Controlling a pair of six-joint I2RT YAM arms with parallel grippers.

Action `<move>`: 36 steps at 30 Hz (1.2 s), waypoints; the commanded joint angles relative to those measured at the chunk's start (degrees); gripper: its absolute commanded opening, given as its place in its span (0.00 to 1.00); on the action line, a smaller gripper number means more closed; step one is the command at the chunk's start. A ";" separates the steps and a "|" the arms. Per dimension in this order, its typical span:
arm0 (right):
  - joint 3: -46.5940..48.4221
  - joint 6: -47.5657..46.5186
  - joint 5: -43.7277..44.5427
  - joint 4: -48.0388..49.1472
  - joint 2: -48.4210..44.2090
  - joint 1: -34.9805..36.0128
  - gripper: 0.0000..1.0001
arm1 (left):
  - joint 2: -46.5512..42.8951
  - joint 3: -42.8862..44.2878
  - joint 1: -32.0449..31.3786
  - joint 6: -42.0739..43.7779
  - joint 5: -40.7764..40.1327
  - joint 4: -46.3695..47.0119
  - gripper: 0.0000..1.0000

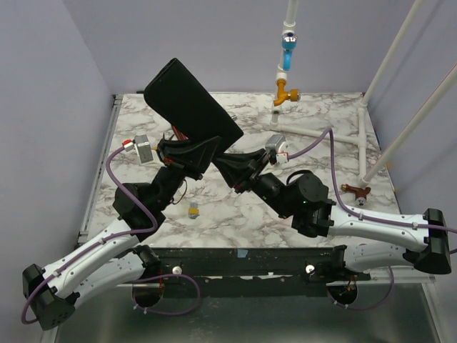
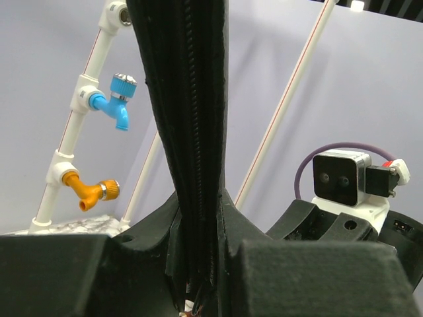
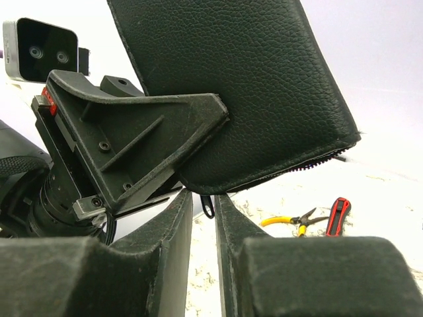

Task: Sort the hair-cutting tools
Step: Zip the hairdressing tool bag at the center of the board.

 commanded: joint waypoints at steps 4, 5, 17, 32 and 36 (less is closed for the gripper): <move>2.79 1.02 -1.25 -2.22 0.90 0.45 0.19 | -0.93 -0.17 -0.29 -0.84 3.69 2.55 0.00; 2.94 1.20 -1.57 -2.49 1.00 0.44 0.19 | -0.99 -0.17 -0.26 -0.84 3.69 2.55 0.00; 5.08 2.54 -1.12 -5.72 2.39 0.46 0.21 | -1.63 -0.68 -0.24 -0.84 3.36 2.89 0.00; 4.59 1.83 2.39 -7.57 1.73 0.48 0.01 | -3.11 -1.38 -0.28 0.18 2.38 2.23 0.00; 4.59 1.96 6.11 -10.23 1.20 0.41 0.01 | -4.39 -1.58 -0.26 1.46 1.06 1.77 0.00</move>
